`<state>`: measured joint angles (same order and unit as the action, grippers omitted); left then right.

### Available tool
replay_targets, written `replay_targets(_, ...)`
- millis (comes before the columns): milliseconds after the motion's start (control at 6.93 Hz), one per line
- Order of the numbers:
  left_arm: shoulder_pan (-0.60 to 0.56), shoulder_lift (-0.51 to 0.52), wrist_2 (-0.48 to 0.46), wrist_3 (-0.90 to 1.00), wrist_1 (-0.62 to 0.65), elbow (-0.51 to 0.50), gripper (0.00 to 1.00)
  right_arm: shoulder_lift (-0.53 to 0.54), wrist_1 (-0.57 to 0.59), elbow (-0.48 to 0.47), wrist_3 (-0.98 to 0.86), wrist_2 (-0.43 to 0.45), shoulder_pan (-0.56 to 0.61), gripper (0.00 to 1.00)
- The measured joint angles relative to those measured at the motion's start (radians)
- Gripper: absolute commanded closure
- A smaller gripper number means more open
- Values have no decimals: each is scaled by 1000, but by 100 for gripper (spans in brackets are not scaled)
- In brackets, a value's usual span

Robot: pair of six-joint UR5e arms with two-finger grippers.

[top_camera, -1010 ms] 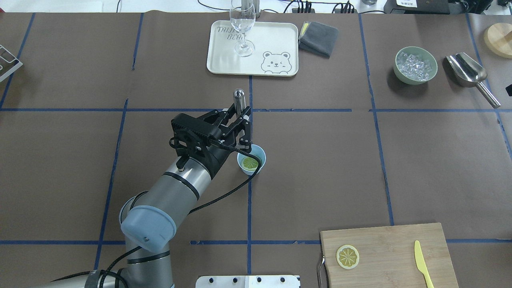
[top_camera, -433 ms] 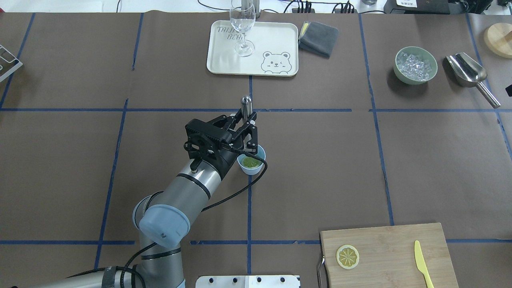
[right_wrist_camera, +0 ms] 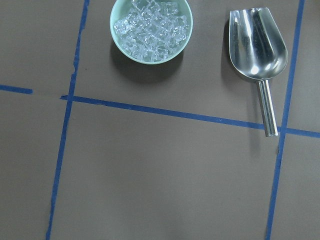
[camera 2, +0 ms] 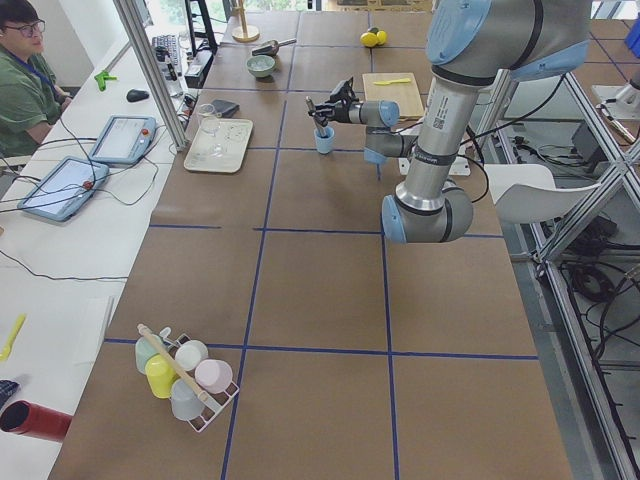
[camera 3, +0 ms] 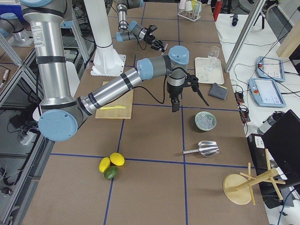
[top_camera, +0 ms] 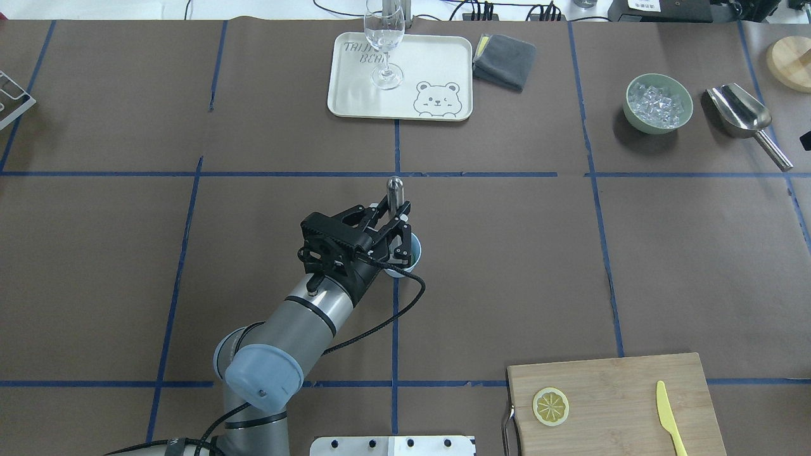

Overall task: Squeeze lemon into cup
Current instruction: 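Press the muddler down into the cup onto the lemon with the left gripper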

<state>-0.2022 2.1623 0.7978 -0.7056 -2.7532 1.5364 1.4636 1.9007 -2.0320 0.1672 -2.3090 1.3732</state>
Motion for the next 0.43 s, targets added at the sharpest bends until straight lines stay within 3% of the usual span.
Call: replay_targets(433,-11,-1,3,28,-2,61,100,-4,5,0,0,-4,10,0)
